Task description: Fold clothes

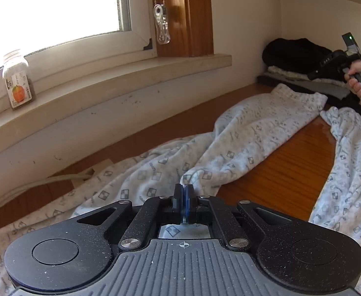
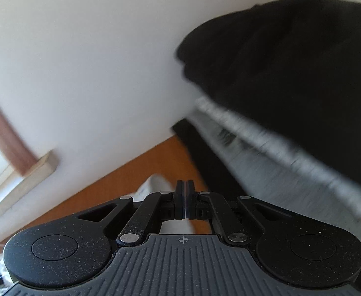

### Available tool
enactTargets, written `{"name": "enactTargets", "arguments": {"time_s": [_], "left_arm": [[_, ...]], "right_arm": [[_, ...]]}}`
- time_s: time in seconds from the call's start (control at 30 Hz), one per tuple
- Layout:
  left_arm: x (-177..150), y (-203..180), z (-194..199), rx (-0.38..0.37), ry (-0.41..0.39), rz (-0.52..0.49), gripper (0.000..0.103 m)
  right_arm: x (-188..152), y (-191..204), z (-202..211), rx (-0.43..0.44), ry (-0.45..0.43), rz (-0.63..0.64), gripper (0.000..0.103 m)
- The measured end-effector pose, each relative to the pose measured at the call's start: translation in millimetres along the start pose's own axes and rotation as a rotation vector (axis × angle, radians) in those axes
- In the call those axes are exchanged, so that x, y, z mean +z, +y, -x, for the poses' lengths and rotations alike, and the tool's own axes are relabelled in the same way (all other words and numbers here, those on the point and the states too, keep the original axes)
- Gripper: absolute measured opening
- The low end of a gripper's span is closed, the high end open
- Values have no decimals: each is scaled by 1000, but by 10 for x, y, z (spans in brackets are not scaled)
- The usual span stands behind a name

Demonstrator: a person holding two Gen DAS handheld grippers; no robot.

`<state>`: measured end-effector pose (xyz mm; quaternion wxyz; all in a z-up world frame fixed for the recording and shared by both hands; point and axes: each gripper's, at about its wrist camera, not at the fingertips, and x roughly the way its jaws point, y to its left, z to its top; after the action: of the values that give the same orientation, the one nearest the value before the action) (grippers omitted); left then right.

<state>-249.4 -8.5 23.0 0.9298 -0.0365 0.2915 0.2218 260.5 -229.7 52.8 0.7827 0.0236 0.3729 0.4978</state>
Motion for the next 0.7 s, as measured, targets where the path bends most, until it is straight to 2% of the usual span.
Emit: {"name": "enactTargets", "arguments": {"time_s": [0.13, 0.2, 0.27, 0.37, 0.47, 0.53, 0.63, 0.7], "left_arm": [[-64, -12, 10, -4, -14, 16, 2], [-61, -22, 28, -8, -29, 16, 2], [-62, -24, 23, -7, -25, 18, 2], [-63, -29, 25, -2, -23, 21, 2], [-68, -39, 31, 9, -27, 16, 2], [-69, -59, 26, 17, -27, 7, 2], [-73, -66, 19, 18, -25, 0, 2], [-78, -63, 18, 16, -25, 3, 2]], "right_arm": [[-180, 208, 59, 33, 4, 22, 8], [-251, 309, 110, 42, 7, 35, 11], [-322, 410, 160, 51, 10, 48, 19], [-428, 562, 236, 65, 15, 67, 23], [-410, 680, 122, -12, 37, 136, 31], [-396, 727, 5, -59, 55, 176, 31], [-406, 696, -202, -79, 113, 193, 32], [-427, 693, -230, -85, 121, 212, 31]]}}
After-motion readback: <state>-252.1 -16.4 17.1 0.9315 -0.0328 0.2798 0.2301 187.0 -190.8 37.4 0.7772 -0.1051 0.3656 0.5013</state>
